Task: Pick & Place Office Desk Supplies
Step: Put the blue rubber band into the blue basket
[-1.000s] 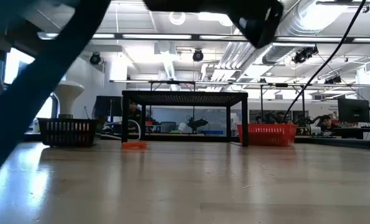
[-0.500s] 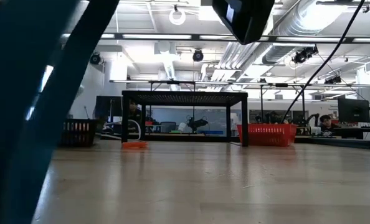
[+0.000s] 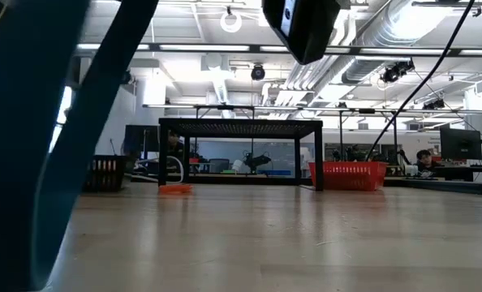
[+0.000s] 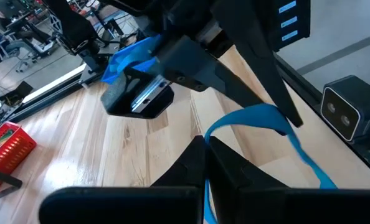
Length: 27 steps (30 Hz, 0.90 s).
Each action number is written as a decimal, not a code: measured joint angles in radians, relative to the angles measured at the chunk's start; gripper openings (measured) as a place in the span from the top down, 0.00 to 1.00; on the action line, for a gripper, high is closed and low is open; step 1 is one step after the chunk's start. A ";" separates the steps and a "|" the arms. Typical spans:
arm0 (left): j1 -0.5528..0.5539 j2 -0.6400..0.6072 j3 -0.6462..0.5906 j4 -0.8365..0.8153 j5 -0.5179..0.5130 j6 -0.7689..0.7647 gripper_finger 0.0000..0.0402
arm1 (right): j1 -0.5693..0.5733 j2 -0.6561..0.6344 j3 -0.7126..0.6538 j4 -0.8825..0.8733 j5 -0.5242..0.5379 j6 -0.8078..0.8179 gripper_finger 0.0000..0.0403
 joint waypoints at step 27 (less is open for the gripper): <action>-0.042 0.006 0.000 0.003 0.002 -0.076 0.58 | 0.096 -0.116 0.005 -0.421 0.241 0.209 0.99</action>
